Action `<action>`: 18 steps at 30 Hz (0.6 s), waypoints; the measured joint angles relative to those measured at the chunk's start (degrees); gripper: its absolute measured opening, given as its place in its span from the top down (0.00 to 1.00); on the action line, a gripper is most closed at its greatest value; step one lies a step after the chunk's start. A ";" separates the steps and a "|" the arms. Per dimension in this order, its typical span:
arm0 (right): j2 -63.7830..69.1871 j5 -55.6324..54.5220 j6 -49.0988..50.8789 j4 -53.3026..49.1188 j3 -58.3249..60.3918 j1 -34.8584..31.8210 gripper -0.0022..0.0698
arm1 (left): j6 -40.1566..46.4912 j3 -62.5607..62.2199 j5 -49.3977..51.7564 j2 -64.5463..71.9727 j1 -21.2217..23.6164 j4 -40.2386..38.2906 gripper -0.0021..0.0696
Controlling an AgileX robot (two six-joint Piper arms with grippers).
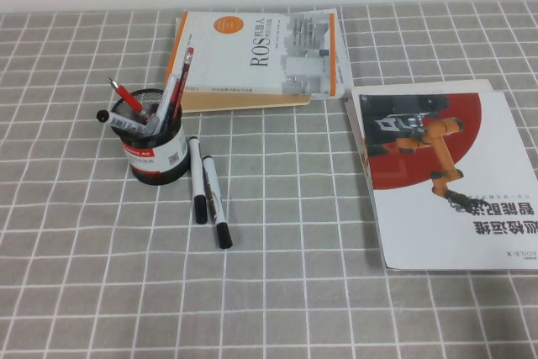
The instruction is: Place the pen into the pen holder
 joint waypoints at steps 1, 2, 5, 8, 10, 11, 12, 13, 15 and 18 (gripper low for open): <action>-1.37 1.57 0.00 0.79 0.00 0.00 0.99 | 0.00 0.00 0.00 0.00 0.00 0.00 0.98; -2.68 3.25 0.00 1.91 0.00 0.00 0.99 | 0.00 0.00 0.00 0.00 0.00 0.00 0.98; -4.10 8.04 0.00 5.56 0.00 0.00 0.99 | 0.00 0.00 0.00 0.00 0.00 0.00 0.98; -4.08 13.22 -0.10 7.31 0.00 0.11 0.99 | 0.00 0.00 0.00 0.00 0.00 0.00 0.98; -4.08 15.40 -0.47 9.17 0.00 0.23 0.99 | 0.00 0.00 0.00 0.00 0.00 0.00 0.98; -4.08 16.28 -1.55 11.23 0.00 0.23 0.99 | 0.00 0.00 0.00 0.00 0.00 0.00 0.98; -4.08 16.88 -3.20 13.57 0.00 0.23 0.99 | 0.00 0.00 0.00 0.00 0.00 0.00 0.98; -4.08 17.55 -6.19 17.31 0.00 0.30 0.99 | 0.00 0.00 0.00 0.00 0.00 0.00 0.98; -4.08 18.99 -13.70 24.66 0.00 0.30 0.99 | 0.00 0.00 0.00 0.00 0.00 0.00 0.98; -4.08 19.65 -23.93 31.55 0.00 0.35 0.99 | 0.00 0.00 0.00 0.00 0.00 0.00 0.98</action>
